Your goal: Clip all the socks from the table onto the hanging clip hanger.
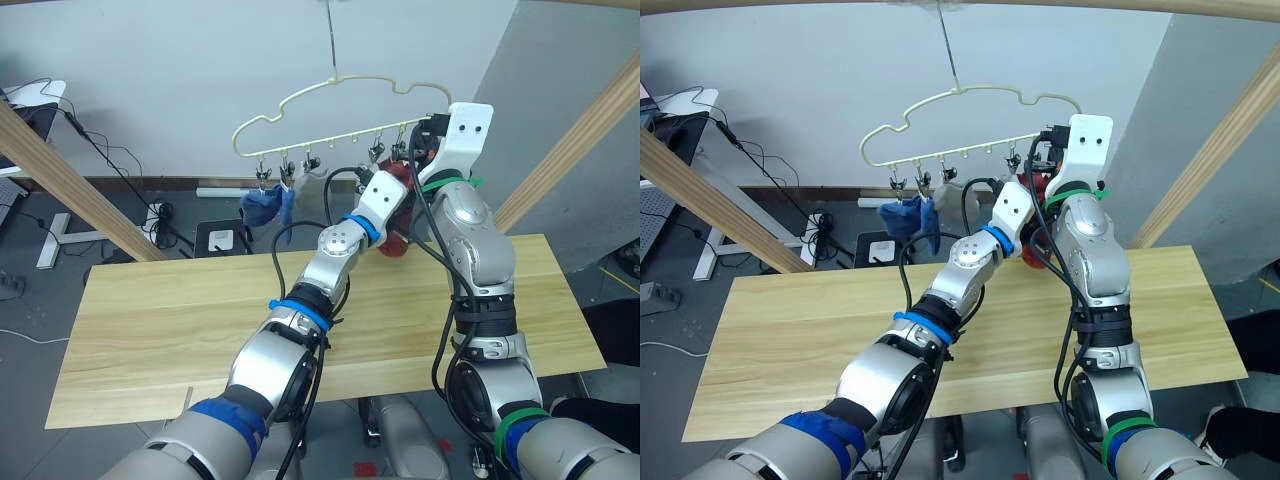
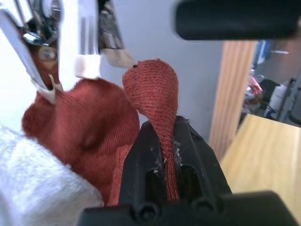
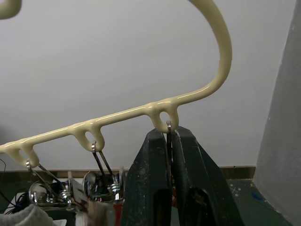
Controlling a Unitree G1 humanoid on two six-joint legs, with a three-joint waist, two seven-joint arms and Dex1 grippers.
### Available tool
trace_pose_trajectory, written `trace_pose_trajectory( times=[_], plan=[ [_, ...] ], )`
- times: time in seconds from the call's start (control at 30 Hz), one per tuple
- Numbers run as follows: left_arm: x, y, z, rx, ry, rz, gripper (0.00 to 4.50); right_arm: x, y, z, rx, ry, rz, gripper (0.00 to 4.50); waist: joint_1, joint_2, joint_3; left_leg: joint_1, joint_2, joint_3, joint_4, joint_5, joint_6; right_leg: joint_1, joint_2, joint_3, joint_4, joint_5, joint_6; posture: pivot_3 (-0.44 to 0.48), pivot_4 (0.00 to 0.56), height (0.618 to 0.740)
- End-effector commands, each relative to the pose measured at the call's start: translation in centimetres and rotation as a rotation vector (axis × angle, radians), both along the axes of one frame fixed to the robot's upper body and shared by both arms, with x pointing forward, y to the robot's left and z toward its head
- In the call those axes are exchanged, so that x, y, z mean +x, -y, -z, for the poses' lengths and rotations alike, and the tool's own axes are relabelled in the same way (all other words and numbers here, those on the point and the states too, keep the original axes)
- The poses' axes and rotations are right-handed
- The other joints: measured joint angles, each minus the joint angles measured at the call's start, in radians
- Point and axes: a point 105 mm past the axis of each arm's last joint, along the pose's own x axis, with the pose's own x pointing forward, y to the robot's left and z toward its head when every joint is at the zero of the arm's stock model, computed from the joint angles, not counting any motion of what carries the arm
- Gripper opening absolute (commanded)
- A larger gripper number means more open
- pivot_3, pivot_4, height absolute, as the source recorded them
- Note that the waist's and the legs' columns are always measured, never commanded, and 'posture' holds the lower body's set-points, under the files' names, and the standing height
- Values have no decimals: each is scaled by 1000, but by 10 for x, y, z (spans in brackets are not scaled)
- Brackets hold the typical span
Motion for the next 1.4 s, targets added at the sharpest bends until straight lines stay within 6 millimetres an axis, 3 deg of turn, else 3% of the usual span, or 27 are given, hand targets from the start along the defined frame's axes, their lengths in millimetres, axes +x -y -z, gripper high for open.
trace_pose_trajectory(
  times=[0.03,0.3,0.9,1.0,1.03,1.07,1.1,1.4],
  plan=[
    [0,7,-14,-33,41,-3,66,-7,-1,-21,2,73,-6,0,0,0,0,0,0,0,-1,0,0,0,0,0,-1,0,0,-260,258,740],
    [5,-2,-10,-29,34,-36,66,-8,-2,-21,0,72,-10,0,-1,0,0,1,1,2,-3,1,-2,-1,-1,1,-1,0,0,-260,258,740],
    [8,3,-26,-70,38,-46,66,-8,-2,-12,-20,30,-15,0,-2,0,0,2,0,2,-2,2,-3,-1,-1,1,0,0,0,-271,259,740],
    [8,2,-26,-73,37,-47,0,-8,0,-13,-11,39,0,863,-2,0,0,2,0,2,-2,2,-4,-1,-1,1,0,0,0,-267,254,740],
    [8,2,-26,-79,35,-47,0,-8,1,-14,-6,42,2,863,-2,0,0,2,0,2,-2,2,-4,-1,-1,1,0,0,0,-265,249,740],
    [8,1,-27,-90,31,-45,0,-9,1,-16,-1,48,5,1279,-2,0,0,2,0,3,-2,2,-4,-1,-1,1,0,0,0,-265,249,740],
    [7,2,-28,-101,28,-37,0,-10,3,-17,8,54,7,1369,-2,0,0,2,0,3,-2,2,-4,-1,-1,1,0,0,0,-263,247,740],
    [-3,8,-11,-38,-41,103,2565,-36,14,-29,-8,84,-70,4483,-2,0,0,2,0,3,-2,3,-5,-1,-1,1,1,0,0,-258,245,740]
  ],
)
